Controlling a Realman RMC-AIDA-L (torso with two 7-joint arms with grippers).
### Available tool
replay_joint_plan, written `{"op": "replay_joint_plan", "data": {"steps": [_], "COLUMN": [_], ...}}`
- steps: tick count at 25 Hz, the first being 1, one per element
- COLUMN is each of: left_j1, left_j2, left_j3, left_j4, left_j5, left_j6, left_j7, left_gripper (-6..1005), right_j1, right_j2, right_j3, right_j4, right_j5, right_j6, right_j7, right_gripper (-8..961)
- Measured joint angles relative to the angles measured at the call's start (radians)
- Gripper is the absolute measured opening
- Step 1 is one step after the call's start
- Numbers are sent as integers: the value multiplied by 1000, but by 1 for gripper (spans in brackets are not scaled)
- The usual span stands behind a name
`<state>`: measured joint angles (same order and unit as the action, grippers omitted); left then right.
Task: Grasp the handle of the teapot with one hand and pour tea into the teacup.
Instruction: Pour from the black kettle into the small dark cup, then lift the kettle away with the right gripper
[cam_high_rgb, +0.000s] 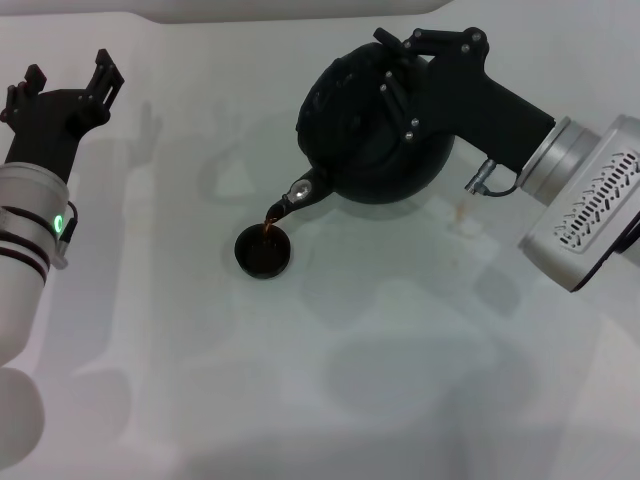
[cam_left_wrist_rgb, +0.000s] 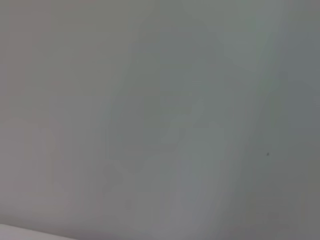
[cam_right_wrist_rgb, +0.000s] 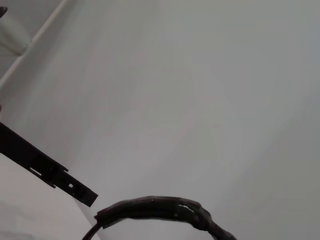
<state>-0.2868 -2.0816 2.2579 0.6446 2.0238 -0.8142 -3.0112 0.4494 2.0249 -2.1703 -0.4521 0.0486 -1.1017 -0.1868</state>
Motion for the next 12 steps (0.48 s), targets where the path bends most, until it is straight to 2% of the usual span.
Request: {"op": "replay_joint_plan", "data": {"steps": [12], "left_j1": [-2], "left_j2": [-2], "left_j3": [0], "left_j4": [0], "left_j5": [-1], "left_j6": [-3], "left_j7": [0], "left_gripper": [891], "right_j1": [2], "right_j2": [0], "right_j3": [-1], "right_j4": [0], "right_j5": [0], "right_j6": [1], "right_j7": [-62], "right_gripper": [120]}}
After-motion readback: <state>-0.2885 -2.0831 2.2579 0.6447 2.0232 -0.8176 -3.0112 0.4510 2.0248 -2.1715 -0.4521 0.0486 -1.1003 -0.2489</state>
